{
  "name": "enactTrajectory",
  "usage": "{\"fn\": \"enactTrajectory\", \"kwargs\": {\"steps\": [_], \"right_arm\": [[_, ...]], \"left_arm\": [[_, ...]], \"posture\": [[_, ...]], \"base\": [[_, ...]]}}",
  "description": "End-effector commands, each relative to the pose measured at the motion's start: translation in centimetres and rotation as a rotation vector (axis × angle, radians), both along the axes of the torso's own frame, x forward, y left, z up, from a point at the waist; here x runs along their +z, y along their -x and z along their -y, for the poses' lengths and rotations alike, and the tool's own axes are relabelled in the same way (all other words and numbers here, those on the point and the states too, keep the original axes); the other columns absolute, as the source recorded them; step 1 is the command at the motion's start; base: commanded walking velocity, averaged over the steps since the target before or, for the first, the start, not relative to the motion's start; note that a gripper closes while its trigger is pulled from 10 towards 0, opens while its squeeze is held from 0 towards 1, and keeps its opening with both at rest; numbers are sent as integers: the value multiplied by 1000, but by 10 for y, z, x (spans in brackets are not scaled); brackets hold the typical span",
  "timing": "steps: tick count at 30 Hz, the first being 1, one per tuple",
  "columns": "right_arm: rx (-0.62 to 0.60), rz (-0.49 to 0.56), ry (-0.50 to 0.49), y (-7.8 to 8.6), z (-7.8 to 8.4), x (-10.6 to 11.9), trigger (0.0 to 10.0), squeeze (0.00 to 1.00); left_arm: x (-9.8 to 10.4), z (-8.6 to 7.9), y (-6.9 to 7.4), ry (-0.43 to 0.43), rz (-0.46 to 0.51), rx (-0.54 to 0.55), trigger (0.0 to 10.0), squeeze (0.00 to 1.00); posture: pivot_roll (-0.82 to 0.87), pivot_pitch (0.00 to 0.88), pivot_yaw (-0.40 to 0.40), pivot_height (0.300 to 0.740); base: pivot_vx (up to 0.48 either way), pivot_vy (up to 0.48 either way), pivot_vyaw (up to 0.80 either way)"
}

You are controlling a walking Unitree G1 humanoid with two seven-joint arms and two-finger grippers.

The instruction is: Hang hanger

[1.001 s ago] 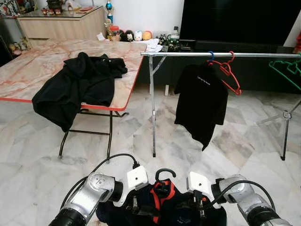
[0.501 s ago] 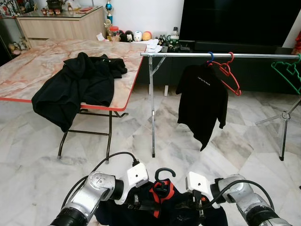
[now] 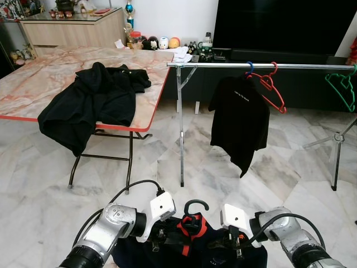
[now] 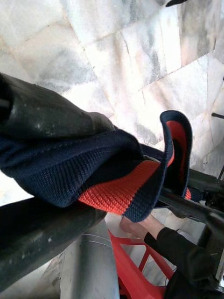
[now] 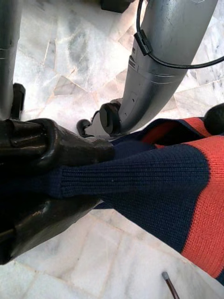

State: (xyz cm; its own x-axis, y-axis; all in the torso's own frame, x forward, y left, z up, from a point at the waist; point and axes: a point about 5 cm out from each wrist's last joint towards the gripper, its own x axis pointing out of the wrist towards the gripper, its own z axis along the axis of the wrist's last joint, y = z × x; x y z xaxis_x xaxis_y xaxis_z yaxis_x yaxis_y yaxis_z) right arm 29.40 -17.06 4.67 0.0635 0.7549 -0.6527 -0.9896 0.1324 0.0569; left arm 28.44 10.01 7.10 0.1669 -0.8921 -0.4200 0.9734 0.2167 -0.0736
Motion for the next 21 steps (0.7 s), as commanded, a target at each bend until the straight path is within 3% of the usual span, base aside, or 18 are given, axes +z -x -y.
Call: {"fn": "enactTrajectory", "kwargs": {"steps": [1, 19, 20, 21], "right_arm": [[-16, 31, -23, -7, -2, 8, 0, 0], [-41, 37, -27, -9, -2, 9, 0, 0], [-47, 43, -25, -10, -2, 9, 7922, 0], [-51, 46, -23, -10, -2, 9, 7922, 0]], "left_arm": [[1, -1, 1, 0, 3, -11, 0, 0], [3, 2, 1, -6, 24, -16, 0, 0], [3, 2, 1, -6, 24, -15, 0, 0], [3, 2, 1, -7, 24, -14, 0, 0]], "posture": [[-11, 8, 7, 740], [-10, 8, 9, 740], [-10, 8, 9, 740], [-10, 8, 9, 740]], "base": [[0, 0, 0], [0, 0, 0], [0, 0, 0], [0, 0, 0]]}}
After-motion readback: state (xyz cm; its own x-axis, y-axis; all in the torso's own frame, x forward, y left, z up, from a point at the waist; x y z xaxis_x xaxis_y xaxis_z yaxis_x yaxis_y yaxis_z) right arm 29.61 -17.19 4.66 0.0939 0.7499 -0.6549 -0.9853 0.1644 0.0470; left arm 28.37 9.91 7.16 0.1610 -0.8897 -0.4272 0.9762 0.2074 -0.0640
